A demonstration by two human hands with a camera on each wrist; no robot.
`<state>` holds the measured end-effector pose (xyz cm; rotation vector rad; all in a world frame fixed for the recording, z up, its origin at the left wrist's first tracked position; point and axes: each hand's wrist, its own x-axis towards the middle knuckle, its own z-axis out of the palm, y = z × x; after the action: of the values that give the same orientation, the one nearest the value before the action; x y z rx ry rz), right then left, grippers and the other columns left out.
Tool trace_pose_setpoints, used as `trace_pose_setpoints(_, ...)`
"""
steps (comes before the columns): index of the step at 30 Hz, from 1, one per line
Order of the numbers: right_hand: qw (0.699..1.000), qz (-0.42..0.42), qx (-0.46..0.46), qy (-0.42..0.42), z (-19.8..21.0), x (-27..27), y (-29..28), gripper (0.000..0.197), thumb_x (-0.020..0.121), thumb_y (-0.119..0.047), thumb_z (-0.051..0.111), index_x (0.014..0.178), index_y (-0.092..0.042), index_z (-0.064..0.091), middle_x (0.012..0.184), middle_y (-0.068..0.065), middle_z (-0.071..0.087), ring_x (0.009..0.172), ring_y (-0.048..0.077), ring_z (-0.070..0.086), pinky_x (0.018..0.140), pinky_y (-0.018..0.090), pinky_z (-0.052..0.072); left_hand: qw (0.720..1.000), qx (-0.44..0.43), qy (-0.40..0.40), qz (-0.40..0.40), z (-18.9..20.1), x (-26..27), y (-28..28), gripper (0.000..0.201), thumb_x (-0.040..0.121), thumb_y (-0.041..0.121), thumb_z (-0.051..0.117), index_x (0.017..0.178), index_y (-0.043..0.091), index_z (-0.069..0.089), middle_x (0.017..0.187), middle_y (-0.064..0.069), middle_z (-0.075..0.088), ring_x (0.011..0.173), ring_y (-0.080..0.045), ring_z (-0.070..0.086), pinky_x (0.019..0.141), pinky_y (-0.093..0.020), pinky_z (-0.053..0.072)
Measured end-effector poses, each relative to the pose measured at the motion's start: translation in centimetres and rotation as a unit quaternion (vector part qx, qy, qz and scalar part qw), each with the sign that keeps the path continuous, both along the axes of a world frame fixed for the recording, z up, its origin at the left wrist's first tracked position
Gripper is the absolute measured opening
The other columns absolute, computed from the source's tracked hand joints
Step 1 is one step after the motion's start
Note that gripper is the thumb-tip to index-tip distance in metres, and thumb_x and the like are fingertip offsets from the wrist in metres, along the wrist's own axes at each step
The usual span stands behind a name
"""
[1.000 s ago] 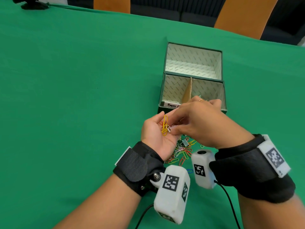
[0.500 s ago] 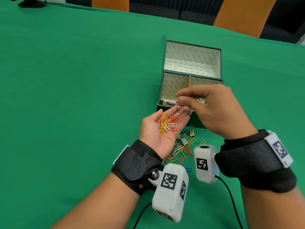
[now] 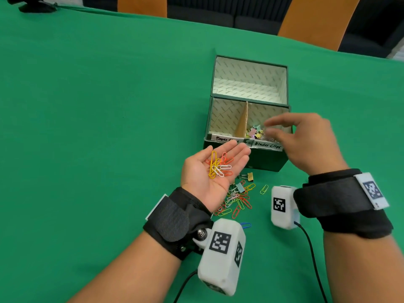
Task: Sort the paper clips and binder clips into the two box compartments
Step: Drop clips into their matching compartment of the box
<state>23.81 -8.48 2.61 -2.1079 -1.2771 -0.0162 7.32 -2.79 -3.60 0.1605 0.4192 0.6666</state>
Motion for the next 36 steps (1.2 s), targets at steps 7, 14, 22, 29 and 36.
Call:
trace_pose_setpoints(7, 0.989, 0.126, -0.077, 0.001, 2.4, -3.2, -0.6, 0.008, 0.082, -0.035, 0.073, 0.090, -0.036, 0.074, 0.068, -0.027, 0.060, 0.067, -0.010, 0.056, 0.059, 0.002, 0.036, 1.000, 0.019, -0.002, 0.022, 0.3, 0.1, 0.0, 0.044, 0.099, 0.020, 0.032, 0.115, -0.013, 0.057, 0.109, -0.029, 0.065, 0.093, -0.037, 0.068, 0.088, -0.045, 0.052)
trace_pose_setpoints(14, 0.955, 0.204, -0.211, -0.034, 2.0, -6.8, -0.3, 0.039, 0.068, -0.033, 0.082, 0.105, -0.040, 0.071, 0.075, -0.016, 0.066, 0.068, -0.003, 0.057, 0.063, 0.004, 0.038, 0.998, 0.038, 0.029, 0.034, 0.1, 0.3, -0.1, 0.045, 0.100, 0.023, 0.030, 0.120, -0.007, 0.056, 0.096, -0.019, 0.065, 0.077, -0.028, 0.068, 0.063, -0.030, 0.057)
trace_pose_setpoints(22, 0.962, 0.175, -0.202, -0.060, 0.2, -8.8, 0.9, 0.023, 0.078, -0.020, 0.072, 0.099, -0.029, 0.072, 0.085, -0.003, 0.070, 0.081, 0.018, 0.064, 0.083, 0.031, 0.052, 0.998, -0.035, 0.026, 0.043, -0.2, 0.1, -0.1, 0.034, 0.097, 0.024, 0.045, 0.070, 0.006, 0.058, 0.066, -0.008, 0.056, 0.069, -0.019, 0.055, 0.075, -0.030, 0.043)
trace_pose_setpoints(29, 0.955, 0.221, -0.138, 0.138, 1.9, -6.8, -0.1, 0.021, 0.076, -0.008, 0.079, 0.071, -0.028, 0.073, 0.057, -0.011, 0.068, 0.050, -0.006, 0.059, 0.053, 0.006, 0.043, 0.998, 0.055, 0.008, 0.026, -0.2, 0.1, 0.1, 0.054, 0.097, 0.028, 0.030, 0.133, -0.008, 0.047, 0.131, -0.027, 0.053, 0.093, -0.029, 0.061, 0.083, -0.034, 0.050)
trace_pose_setpoints(36, 0.962, 0.171, 0.024, 0.212, 1.2, -4.9, 0.6, 0.012, 0.075, -0.012, 0.080, 0.081, -0.021, 0.075, 0.073, -0.004, 0.075, 0.066, 0.005, 0.068, 0.071, 0.027, 0.058, 0.999, 0.035, 0.016, 0.034, -0.2, 0.1, 0.2, 0.043, 0.098, 0.025, 0.035, 0.110, -0.007, 0.062, 0.104, -0.023, 0.068, 0.095, -0.033, 0.067, 0.093, -0.041, 0.052)
